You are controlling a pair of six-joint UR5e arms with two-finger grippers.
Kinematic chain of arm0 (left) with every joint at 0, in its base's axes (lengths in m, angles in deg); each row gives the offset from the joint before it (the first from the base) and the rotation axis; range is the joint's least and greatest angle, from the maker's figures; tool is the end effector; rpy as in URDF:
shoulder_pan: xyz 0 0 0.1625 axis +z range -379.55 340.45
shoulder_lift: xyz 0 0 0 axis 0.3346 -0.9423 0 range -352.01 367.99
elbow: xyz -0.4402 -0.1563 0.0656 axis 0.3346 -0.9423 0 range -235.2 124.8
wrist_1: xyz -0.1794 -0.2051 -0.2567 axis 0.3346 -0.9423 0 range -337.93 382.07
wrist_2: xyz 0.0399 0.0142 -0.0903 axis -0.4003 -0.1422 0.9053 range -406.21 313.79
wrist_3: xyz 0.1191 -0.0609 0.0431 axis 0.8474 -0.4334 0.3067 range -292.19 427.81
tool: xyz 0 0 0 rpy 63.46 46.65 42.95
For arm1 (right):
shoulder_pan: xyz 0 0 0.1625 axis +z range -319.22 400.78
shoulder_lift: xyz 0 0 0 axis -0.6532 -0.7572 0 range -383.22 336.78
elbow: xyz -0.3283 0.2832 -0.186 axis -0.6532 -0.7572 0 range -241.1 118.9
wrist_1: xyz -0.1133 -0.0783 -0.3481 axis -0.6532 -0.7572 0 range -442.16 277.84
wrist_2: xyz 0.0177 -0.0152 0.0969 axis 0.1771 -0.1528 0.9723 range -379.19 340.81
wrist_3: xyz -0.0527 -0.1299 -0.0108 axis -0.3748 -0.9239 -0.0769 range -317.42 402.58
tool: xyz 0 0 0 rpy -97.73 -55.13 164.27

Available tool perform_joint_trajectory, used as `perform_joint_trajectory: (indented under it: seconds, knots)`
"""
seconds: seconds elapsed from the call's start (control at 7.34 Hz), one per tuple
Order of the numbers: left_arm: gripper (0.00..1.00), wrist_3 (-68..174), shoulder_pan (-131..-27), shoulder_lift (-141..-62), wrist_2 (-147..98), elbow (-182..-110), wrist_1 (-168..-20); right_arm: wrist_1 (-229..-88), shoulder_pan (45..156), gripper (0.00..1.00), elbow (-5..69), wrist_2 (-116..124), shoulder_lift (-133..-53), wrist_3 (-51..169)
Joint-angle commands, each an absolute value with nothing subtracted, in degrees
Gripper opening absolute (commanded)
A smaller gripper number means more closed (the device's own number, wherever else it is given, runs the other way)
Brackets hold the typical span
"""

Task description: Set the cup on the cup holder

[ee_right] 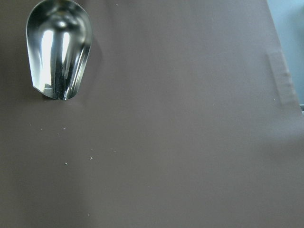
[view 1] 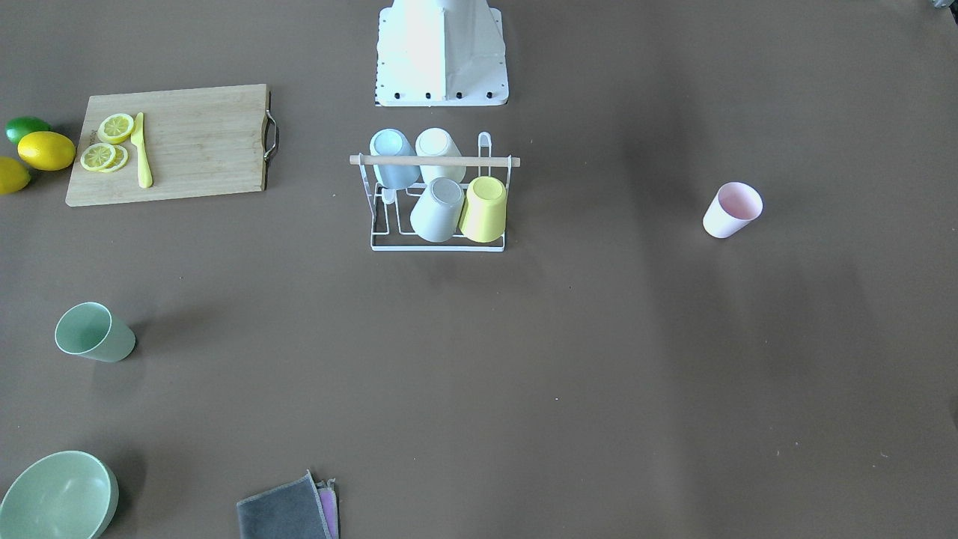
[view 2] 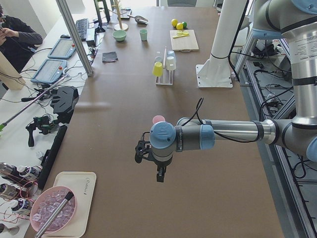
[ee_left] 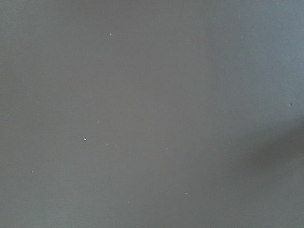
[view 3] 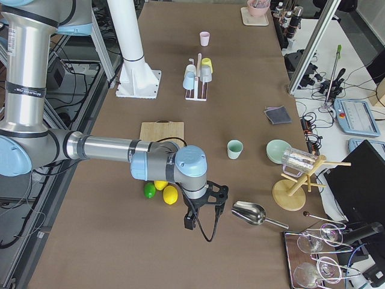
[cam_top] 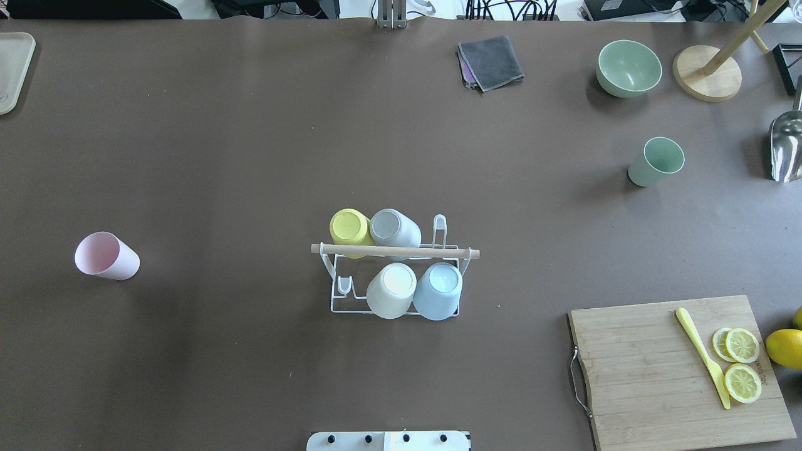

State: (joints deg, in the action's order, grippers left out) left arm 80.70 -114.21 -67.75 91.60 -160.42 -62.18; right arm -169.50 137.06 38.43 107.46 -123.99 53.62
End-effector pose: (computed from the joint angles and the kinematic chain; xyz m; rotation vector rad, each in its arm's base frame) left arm -0.0554 -0.3217 0.7161 0.0494 0.8365 0.1003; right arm 0.0888 -0.3564 0.7439 -0.0028 -0.6424 0.2840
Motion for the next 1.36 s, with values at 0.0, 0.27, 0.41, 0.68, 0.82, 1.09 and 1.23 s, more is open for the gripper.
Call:
perform_joint_trajectory:
  seconds: [0.0, 0.27, 0.41, 0.68, 0.82, 1.09, 1.23]
  knots:
    - [0.99, 80.7, -114.3, -67.6, 91.3, -159.7, -62.4, -169.6, 137.0, 1.00, 38.7, 107.3, -124.0, 53.6]
    - [0.99, 80.7, -114.3, -67.6, 89.7, -159.4, -62.5, -169.6, 137.0, 1.00, 38.2, 107.5, -124.4, 53.6]
    - [0.99, 80.7, -114.3, -67.9, 89.7, -159.4, -62.7, -169.5, 137.0, 1.00, 38.3, 107.5, -124.4, 53.6]
    - [0.99, 80.6, -114.2, -67.7, 89.7, -159.4, -64.3, -169.6, 137.0, 1.00, 38.1, 107.7, -124.8, 53.6]
    - [0.99, 80.8, -114.2, -67.8, 89.7, -159.8, -64.8, -169.6, 137.1, 1.00, 38.1, 107.7, -125.1, 53.6]
    - [0.99, 80.7, -114.1, -67.8, 89.8, -159.0, -70.4, -169.5, 137.1, 1.00, 38.8, 108.3, -125.6, 53.6]
    - [0.99, 80.7, -114.1, -67.9, 89.9, -159.3, -71.1, -169.6, 137.1, 1.00, 38.8, 108.9, -125.9, 53.6]
